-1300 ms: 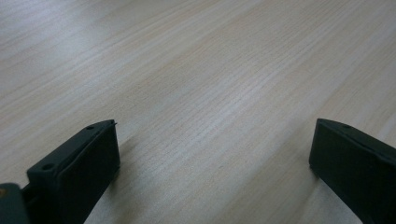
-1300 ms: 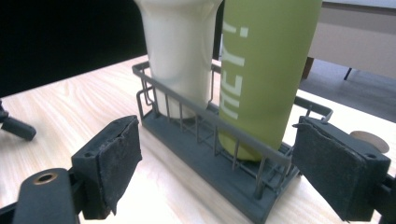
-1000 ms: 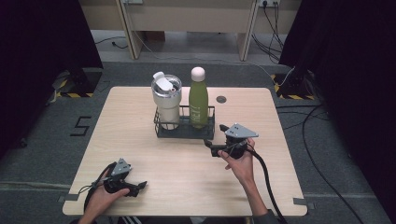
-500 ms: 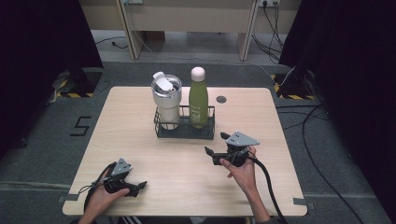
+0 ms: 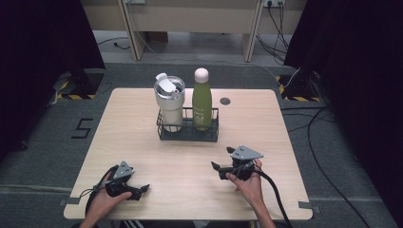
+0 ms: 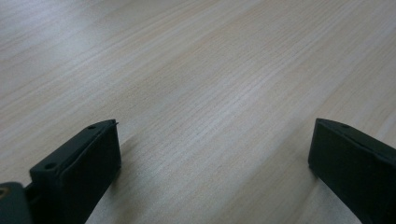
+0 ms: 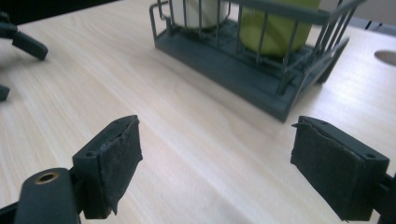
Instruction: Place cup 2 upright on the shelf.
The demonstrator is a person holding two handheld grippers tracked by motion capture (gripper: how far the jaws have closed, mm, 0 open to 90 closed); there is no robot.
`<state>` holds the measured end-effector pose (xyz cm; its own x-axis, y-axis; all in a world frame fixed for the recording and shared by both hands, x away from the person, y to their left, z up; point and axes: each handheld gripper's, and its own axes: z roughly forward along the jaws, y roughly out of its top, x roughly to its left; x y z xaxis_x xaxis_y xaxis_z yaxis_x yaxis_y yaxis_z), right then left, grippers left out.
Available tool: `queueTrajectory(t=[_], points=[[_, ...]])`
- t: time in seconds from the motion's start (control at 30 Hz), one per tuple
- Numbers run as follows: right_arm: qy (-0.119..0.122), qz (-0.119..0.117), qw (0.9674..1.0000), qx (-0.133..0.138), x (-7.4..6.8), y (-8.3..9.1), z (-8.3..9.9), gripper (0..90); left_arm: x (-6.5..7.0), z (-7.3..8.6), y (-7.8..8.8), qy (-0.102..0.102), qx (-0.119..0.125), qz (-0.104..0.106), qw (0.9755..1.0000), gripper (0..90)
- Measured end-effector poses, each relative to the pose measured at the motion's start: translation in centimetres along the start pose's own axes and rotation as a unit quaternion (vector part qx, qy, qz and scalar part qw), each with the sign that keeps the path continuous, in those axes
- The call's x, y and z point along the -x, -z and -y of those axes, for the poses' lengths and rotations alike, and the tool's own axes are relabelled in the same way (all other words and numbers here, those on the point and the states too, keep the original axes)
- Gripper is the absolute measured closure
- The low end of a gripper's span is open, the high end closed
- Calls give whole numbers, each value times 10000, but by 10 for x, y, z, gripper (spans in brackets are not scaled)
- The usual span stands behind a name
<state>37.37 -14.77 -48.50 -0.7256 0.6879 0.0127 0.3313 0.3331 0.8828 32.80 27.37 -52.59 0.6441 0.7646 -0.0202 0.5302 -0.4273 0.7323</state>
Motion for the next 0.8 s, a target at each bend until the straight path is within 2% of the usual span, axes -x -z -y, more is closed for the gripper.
queueTrajectory(t=[0.17,0.4,0.5,0.67,0.77,0.8], points=[[-76,-38,9998,-184,0,1,14,160,0,0,0,2,1,-3,10000,17],[-143,-63,9993,-346,0,0,24,158,0,0,0,1,1,-2,10000,18],[-160,-109,9979,-617,0,-3,30,155,0,0,0,-1,0,-2,10000,18],[-119,-87,9962,-858,-2,-5,32,156,0,0,0,1,1,-2,10000,18],[-76,-42,9926,-1214,-3,-7,33,154,0,0,0,-1,-1,-2,10000,17],[-76,-42,9926,-1214,-3,-7,33,154,0,0,0,-1,-1,-2,10000,17]])
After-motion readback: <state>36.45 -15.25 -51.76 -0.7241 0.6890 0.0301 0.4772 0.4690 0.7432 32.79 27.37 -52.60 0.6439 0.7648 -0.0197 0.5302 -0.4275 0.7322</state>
